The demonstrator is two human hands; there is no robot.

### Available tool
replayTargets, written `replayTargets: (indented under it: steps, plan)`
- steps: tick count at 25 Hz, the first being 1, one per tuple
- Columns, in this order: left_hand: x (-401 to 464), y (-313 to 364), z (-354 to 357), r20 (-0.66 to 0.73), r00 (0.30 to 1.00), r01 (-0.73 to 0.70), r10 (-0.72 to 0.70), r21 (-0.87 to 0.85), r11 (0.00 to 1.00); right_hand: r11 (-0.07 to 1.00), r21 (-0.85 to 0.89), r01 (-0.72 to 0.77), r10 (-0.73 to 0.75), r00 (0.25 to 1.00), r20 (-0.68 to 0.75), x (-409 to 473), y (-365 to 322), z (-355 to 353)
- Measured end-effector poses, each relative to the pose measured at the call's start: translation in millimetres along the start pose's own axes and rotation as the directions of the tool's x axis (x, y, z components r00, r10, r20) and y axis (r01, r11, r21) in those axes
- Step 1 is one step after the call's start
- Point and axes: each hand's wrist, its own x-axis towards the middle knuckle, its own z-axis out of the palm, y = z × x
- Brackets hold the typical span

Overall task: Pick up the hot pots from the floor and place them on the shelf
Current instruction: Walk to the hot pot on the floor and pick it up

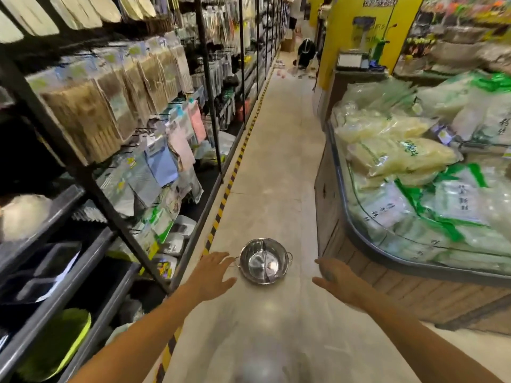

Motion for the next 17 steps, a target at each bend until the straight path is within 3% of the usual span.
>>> replayTargets:
  steps: [4, 10, 17]
  plan:
    - [102.8, -41.1, -8.1, 0.057, 0.998, 0.018, -0.017, -0.033, 0.999, 0.998, 0.025, -0.055, 0.055, 0.998, 0.004, 96.7, 18.9, -26.8]
    - [254.3, -81.7, 20.8, 0.08, 0.994, 0.079, -0.071, -0.102, 0.992, 0.997, 0.05, -0.055, 0.049, 0.991, 0.124, 286.0, 76.6, -35.5]
    - [404.0, -124.0, 127.7, 0.153, 0.947, 0.318, -0.282, -0.319, 0.893, 0.979, 0.118, -0.167, 0.139, 0.967, 0.213, 484.6, 165.1, 34.8]
